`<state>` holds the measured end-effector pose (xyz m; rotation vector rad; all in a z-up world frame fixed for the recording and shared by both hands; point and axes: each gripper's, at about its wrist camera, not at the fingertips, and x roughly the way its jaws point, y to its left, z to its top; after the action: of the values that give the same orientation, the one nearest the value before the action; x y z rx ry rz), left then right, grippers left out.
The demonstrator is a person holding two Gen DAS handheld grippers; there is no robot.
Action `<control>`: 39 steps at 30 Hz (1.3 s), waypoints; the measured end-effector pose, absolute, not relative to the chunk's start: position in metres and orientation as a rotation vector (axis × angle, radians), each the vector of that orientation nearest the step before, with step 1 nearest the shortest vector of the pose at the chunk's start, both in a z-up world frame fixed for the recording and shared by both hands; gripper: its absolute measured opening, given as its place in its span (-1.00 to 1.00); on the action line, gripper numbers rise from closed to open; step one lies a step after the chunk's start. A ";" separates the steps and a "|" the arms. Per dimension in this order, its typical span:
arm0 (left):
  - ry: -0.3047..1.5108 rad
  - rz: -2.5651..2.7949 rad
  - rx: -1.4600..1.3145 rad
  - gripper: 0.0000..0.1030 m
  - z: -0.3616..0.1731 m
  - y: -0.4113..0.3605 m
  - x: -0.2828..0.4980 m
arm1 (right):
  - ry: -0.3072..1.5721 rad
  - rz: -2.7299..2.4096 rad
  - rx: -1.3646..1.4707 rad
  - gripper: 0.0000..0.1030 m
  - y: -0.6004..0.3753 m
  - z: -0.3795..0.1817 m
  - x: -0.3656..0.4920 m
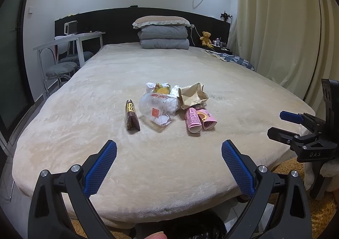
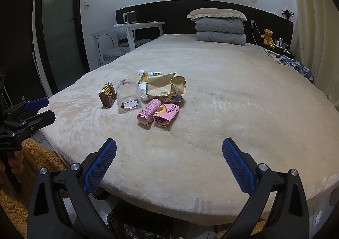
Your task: Collect trash
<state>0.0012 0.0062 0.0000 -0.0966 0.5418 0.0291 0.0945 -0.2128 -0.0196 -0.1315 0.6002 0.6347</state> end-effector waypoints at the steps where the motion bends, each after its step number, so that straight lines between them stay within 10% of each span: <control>1: 0.543 0.030 -0.098 0.87 -0.001 0.007 0.001 | 0.601 0.635 -0.131 0.93 -0.213 -0.019 0.095; 39: 0.573 0.036 -0.067 0.87 -0.006 0.002 0.004 | 0.625 0.639 -0.139 0.93 -0.211 -0.021 0.093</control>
<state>0.0038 0.0018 -0.0062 -0.0666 0.5728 0.0356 0.0935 -0.2114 -0.0209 -0.1393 0.6254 0.6391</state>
